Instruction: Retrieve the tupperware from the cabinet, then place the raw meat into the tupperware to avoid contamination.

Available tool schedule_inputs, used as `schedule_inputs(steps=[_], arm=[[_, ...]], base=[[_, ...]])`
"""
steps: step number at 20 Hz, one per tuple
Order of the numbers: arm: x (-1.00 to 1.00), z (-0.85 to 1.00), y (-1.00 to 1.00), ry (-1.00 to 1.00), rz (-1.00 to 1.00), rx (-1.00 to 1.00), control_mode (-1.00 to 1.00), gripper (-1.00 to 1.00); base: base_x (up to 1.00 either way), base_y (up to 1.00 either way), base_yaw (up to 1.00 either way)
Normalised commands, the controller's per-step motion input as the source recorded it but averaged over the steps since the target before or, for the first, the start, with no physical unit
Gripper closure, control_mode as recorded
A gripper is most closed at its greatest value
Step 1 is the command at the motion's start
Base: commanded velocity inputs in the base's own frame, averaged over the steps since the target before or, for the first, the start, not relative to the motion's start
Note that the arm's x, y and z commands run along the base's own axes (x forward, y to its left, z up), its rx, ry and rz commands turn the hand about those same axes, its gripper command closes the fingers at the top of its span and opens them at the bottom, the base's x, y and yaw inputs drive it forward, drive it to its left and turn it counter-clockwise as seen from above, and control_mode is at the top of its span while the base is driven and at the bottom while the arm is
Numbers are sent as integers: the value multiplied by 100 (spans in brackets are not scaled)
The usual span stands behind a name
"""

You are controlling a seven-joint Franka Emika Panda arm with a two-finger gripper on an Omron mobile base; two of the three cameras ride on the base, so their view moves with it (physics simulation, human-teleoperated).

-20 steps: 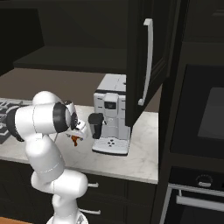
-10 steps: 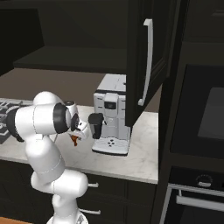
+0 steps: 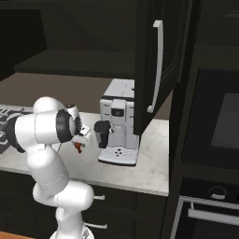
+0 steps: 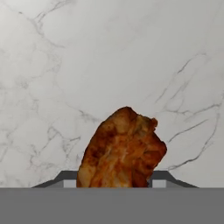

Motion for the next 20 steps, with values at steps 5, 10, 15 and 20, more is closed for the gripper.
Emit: schedule_inputs(steps=[5, 10, 15, 20], arm=[[2, 75, 29, -1, -2, -8, -100, 100], [0, 68, 30, -9, -10, -2, -100, 100], [0, 65, 9, -1, -10, -1, -100, 100], [3, 46, 6, 0, -10, 2, -100, 100]], base=[[0, 0, 0], [0, 0, 0], [0, 0, 0], [0, 0, 0]])
